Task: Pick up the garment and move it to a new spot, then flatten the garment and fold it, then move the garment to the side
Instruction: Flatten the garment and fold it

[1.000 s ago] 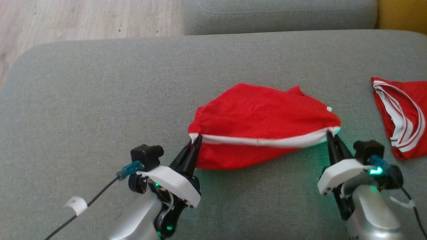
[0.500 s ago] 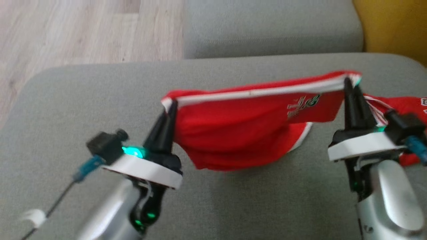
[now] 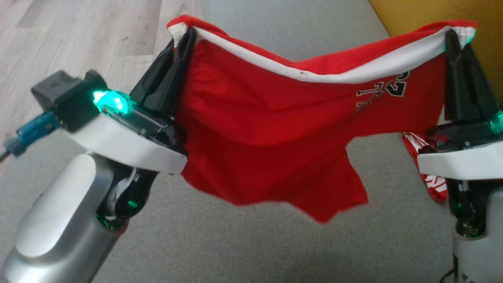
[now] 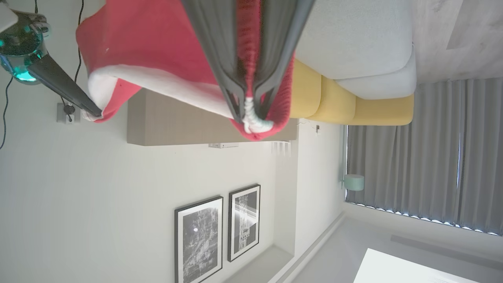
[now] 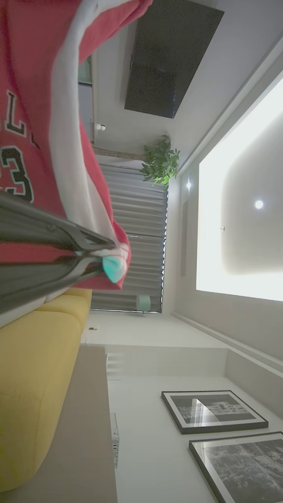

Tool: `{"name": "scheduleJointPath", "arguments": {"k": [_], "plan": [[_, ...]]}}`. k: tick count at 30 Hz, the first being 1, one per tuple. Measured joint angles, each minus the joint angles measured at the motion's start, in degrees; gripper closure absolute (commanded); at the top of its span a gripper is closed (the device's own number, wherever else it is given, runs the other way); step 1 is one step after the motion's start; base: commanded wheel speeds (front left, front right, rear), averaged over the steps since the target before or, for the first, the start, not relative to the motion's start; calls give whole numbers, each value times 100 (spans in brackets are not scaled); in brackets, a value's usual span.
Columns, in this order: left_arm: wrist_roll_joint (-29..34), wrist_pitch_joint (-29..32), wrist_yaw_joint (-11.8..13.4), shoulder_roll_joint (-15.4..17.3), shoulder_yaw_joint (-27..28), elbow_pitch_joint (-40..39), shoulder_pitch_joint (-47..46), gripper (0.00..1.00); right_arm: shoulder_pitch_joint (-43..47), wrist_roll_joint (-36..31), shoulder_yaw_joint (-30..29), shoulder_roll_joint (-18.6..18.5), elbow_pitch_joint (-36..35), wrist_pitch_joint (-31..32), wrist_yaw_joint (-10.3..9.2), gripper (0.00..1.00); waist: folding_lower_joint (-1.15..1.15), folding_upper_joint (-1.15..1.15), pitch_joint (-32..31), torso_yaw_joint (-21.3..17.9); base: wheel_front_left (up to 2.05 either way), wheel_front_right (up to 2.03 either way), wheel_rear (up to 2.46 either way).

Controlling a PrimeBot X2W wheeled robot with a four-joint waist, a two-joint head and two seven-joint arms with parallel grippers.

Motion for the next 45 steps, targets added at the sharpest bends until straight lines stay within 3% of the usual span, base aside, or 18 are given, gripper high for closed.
{"name": "scheduleJointPath", "arguments": {"k": [5,8,13,18,22,27,34,41,45], "plan": [[-152,316,1,18,-3,118,-153,100,-10,27,8,-40,44,215,0,100,1,0,124,-19,0,0,0],[-213,453,-33,16,-2,599,-328,100,-248,96,175,-123,626,235,0,100,1,0,291,-50,0,0,0],[-140,490,-225,-99,47,1802,-1226,100,-1782,151,474,-238,2194,74,0,100,3,0,704,-167,0,0,0],[154,-47,-410,-390,326,2804,-2649,100,-3666,21,511,-104,3452,-666,0,100,4,0,1265,-305,0,0,0],[205,-516,-532,-597,502,3372,-3309,100,-4342,-149,453,13,4110,-1217,0,100,3,0,1699,-407,0,0,0],[180,-803,-709,-749,421,3822,-3125,100,-4120,-170,516,67,4647,-1574,0,100,4,0,2051,-453,0,0,0],[-116,-1464,-820,-925,120,3893,-1540,100,-2599,78,617,120,4946,-1913,0,100,2,0,2202,-376,0,0,0],[-166,-1749,-798,-1005,56,3088,-36,100,-1134,337,339,147,4188,-1973,0,100,0,0,1855,-327,0,0,0],[-165,-1790,-619,-1074,25,2442,1100,100,-80,337,148,187,3518,-1918,0,100,0,0,1550,-300,0,0,0]]}}
